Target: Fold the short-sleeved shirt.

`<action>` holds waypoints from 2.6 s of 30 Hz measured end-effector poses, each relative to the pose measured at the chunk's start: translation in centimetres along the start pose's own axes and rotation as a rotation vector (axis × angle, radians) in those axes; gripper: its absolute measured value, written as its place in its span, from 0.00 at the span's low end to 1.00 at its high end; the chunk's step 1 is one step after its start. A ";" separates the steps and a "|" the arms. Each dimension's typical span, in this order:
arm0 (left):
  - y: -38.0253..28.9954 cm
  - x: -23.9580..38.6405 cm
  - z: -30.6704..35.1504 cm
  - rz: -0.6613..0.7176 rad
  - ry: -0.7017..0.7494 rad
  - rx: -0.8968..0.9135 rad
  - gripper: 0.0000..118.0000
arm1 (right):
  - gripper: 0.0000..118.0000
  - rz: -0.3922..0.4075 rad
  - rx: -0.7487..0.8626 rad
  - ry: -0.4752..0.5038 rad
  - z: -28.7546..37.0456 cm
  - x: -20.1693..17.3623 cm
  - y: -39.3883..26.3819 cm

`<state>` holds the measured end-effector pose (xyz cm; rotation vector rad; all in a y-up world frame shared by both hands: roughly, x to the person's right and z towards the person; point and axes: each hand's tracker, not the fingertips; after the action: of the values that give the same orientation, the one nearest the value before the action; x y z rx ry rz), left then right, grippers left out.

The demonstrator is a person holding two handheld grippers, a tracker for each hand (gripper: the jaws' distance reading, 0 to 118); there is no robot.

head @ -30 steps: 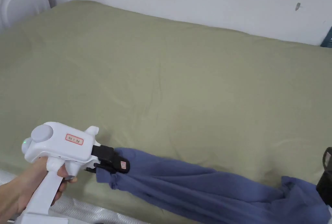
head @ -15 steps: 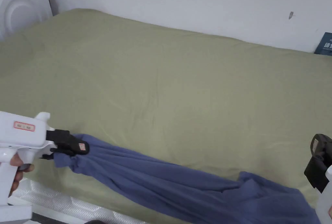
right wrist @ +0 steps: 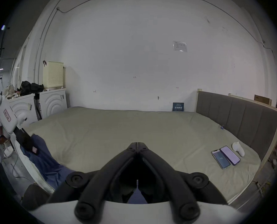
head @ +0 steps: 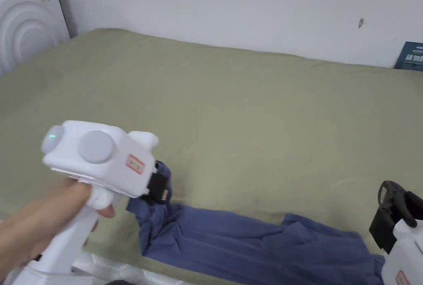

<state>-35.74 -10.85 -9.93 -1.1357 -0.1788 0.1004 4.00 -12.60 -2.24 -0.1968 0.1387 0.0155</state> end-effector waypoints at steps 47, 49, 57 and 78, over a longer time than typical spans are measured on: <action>-2.9 -3.8 -10.2 0.221 -0.446 0.042 0.00 | 0.00 -0.091 -0.164 -0.098 -2.5 3.0 -2.7; -3.1 -7.4 -9.2 0.251 -0.422 0.033 0.00 | 0.00 -0.092 -0.163 -0.097 -2.8 2.8 -2.5; -4.6 -12.9 -12.6 0.341 -0.599 -0.040 0.98 | 0.00 -0.046 -0.190 -0.095 -3.4 1.3 -2.7; -2.7 -13.7 -13.5 0.521 -0.617 -0.004 0.11 | 0.00 -0.041 -0.164 -0.066 -2.7 2.3 -1.7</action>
<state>-46.58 -26.32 -14.18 -1.1057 -0.4254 0.9182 6.01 -14.83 -4.85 -0.3628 0.0677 -0.0070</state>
